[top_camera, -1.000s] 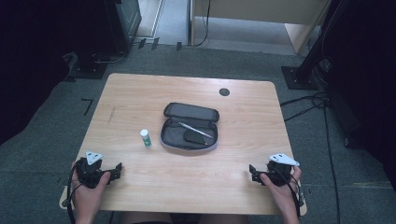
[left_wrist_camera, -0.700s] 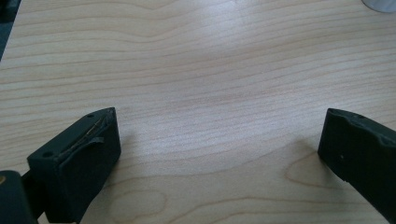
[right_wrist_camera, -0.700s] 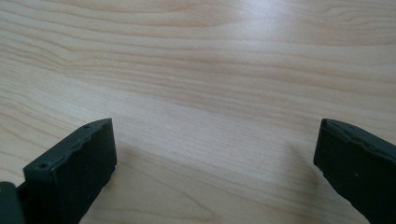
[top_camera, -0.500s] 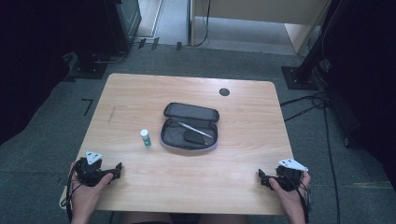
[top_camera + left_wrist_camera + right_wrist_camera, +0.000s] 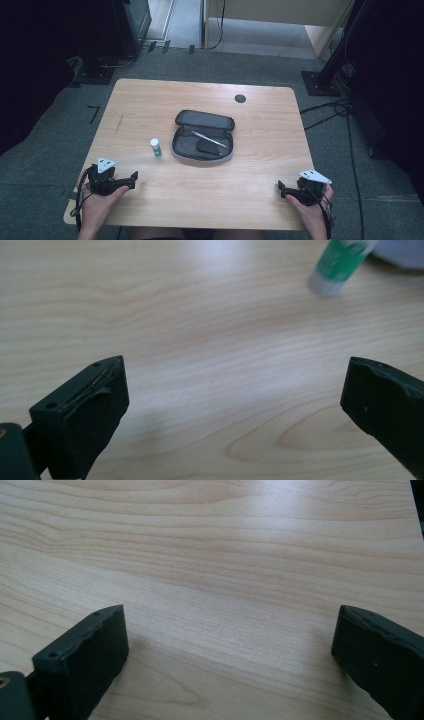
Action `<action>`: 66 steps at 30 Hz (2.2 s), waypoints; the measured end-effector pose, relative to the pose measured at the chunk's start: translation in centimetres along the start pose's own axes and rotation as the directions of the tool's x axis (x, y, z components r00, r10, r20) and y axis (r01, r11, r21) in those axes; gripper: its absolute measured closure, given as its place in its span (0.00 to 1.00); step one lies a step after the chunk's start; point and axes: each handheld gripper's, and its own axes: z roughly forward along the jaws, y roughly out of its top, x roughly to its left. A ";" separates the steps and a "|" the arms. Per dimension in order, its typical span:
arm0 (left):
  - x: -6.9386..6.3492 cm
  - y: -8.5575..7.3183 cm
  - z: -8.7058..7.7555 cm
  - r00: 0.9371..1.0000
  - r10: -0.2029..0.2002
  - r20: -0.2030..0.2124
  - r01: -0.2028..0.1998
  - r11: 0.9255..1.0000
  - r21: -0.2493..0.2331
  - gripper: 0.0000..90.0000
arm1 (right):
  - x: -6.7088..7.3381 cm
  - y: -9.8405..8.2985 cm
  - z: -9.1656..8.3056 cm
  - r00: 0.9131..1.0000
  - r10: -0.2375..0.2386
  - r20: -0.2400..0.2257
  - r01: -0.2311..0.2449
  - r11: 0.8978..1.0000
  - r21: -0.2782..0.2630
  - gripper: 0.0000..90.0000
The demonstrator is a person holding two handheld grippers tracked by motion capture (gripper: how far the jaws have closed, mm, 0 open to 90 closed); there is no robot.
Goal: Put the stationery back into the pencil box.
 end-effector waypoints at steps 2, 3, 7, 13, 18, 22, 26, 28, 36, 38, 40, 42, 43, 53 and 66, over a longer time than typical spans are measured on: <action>-0.4 0.6 0.0 1.000 -0.008 0.024 0.008 1.000 -0.015 0.03 | 0.0 0.0 -0.1 1.000 0.003 0.003 -0.003 1.000 -0.003 0.04; -0.6 0.9 0.1 0.999 -0.010 0.037 0.011 1.000 -0.020 0.07 | 0.0 0.0 -0.1 1.000 0.003 0.005 -0.003 1.000 -0.006 0.04; -1.3 1.8 0.5 0.998 -0.006 0.061 0.008 0.999 -0.032 0.08 | 0.0 0.0 -0.1 1.000 0.003 0.007 -0.003 1.000 -0.008 0.05; -2.1 3.2 0.8 0.997 -0.007 0.081 0.012 0.998 -0.060 0.17 | 0.0 -0.1 -0.1 1.000 0.008 0.012 -0.008 1.000 -0.015 0.07; -3.0 4.3 1.1 0.996 0.016 0.086 -0.009 0.997 -0.079 0.27 | 0.0 -0.1 -0.1 1.000 0.010 0.014 -0.010 1.000 -0.015 0.08; -3.6 5.0 1.2 0.996 0.035 0.086 -0.027 0.995 -0.097 0.38 | 0.0 -0.1 -0.1 1.000 0.012 0.013 -0.012 1.000 -0.018 0.08; -4.3 5.6 1.6 0.994 0.052 0.095 -0.042 0.994 -0.105 0.45 | 0.0 -0.1 -0.1 1.000 0.012 0.013 -0.012 1.000 -0.018 0.08; -4.7 5.8 1.8 0.994 0.062 0.092 -0.052 0.993 -0.108 0.47 | 0.0 -0.1 -0.1 1.000 0.012 0.013 -0.012 1.000 -0.018 0.08; -6.0 7.1 2.8 0.995 0.089 0.047 -0.084 0.991 -0.101 0.53 | -0.1 -0.1 -0.2 1.000 0.012 0.015 -0.012 1.000 -0.021 0.09; -6.3 7.3 3.0 0.995 0.088 0.045 -0.084 0.991 -0.100 0.55 | -0.1 -0.1 -0.2 1.000 0.012 0.016 -0.011 1.000 -0.021 0.09; -6.5 7.4 3.1 0.996 0.085 0.033 -0.082 0.992 -0.097 0.59 | -0.1 -0.1 -0.2 1.000 0.012 0.016 -0.012 1.000 -0.022 0.09; -6.7 7.4 3.3 0.995 0.094 0.024 -0.091 0.992 -0.092 0.62 | -0.1 -0.1 -0.2 1.000 0.013 0.017 -0.012 1.000 -0.023 0.10; -6.9 7.4 3.5 0.995 0.099 0.009 -0.097 0.991 -0.088 0.64 | -0.1 -0.1 -0.2 1.000 0.013 0.017 -0.013 1.000 -0.023 0.10; -6.7 7.5 3.4 0.996 0.088 0.033 -0.084 0.992 -0.096 0.73 | -0.1 -0.1 -0.2 1.000 0.012 0.016 -0.012 1.000 -0.025 0.11; -8.3 8.8 0.2 0.988 0.146 0.052 -0.133 0.971 -0.200 0.73 | -0.1 -0.1 -0.2 1.000 0.017 0.022 -0.016 1.000 -0.027 0.12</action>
